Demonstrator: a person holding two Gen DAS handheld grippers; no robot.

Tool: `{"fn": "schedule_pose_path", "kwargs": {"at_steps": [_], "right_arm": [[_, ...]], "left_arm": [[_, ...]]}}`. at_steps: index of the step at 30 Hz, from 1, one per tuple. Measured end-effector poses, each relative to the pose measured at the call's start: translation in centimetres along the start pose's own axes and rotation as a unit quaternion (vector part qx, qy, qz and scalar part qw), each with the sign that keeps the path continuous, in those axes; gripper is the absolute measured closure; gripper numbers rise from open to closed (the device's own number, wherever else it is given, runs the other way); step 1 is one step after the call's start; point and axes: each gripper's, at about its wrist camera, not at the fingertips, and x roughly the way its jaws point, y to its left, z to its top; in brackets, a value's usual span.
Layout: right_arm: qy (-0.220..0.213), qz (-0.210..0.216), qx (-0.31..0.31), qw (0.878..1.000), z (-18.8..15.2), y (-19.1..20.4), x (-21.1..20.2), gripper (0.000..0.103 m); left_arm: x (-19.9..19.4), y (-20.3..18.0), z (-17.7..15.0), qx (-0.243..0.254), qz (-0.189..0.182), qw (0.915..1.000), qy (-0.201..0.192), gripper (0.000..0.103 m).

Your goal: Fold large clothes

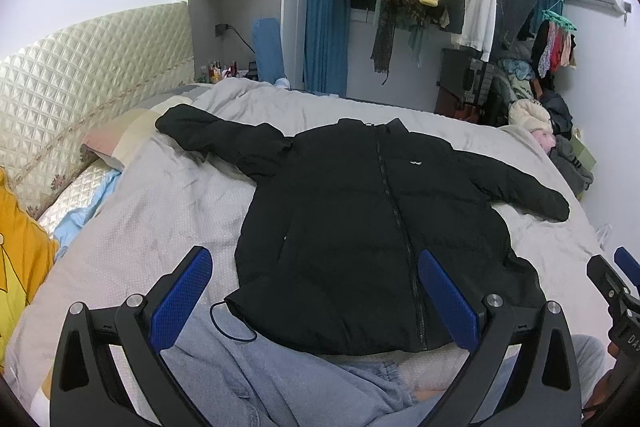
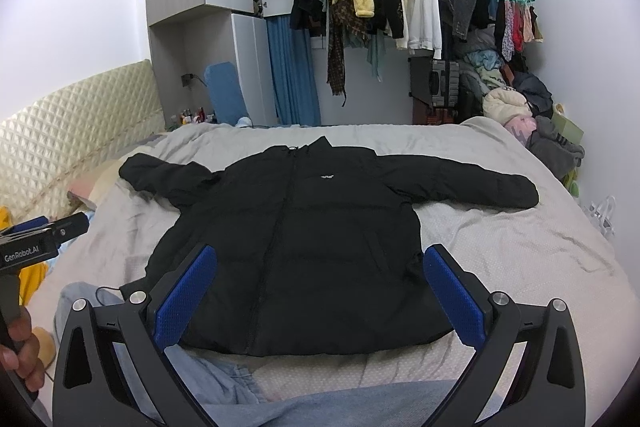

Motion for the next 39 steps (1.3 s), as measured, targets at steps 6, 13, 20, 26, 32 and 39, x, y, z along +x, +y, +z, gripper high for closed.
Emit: {"fn": "schedule_pose_path", "kwargs": {"at_steps": [6, 13, 20, 26, 32, 39], "right_arm": [[0.005, 0.013, -0.004, 1.000, -0.16, 0.30, -0.07, 0.000], [0.009, 0.008, 0.001, 1.000, -0.33, -0.02, -0.09, 0.000], [0.003, 0.019, 0.010, 1.000, -0.38, -0.48, -0.21, 0.000], [0.004, 0.028, 0.013, 1.000, -0.45, -0.45, -0.13, 0.000], [0.011, 0.018, 0.001, 1.000, -0.68, -0.14, 0.29, 0.000], [0.005, 0.009, 0.003, 1.000, -0.53, -0.41, 0.27, 0.000]], "left_arm": [[0.36, 0.01, -0.12, -0.001, 0.002, 1.0000, 0.001, 0.000], [0.46, 0.04, -0.28, -0.005, -0.003, 1.0000, 0.005, 0.000], [0.60, 0.60, -0.22, -0.020, -0.005, 0.9998, 0.005, 0.000], [0.64, 0.60, -0.16, -0.023, -0.006, 0.9997, 0.006, 0.000], [0.83, 0.52, -0.07, -0.022, -0.005, 0.9997, 0.006, 0.000], [0.70, 0.43, -0.37, -0.019, -0.008, 0.9998, 0.003, 0.000]]}}
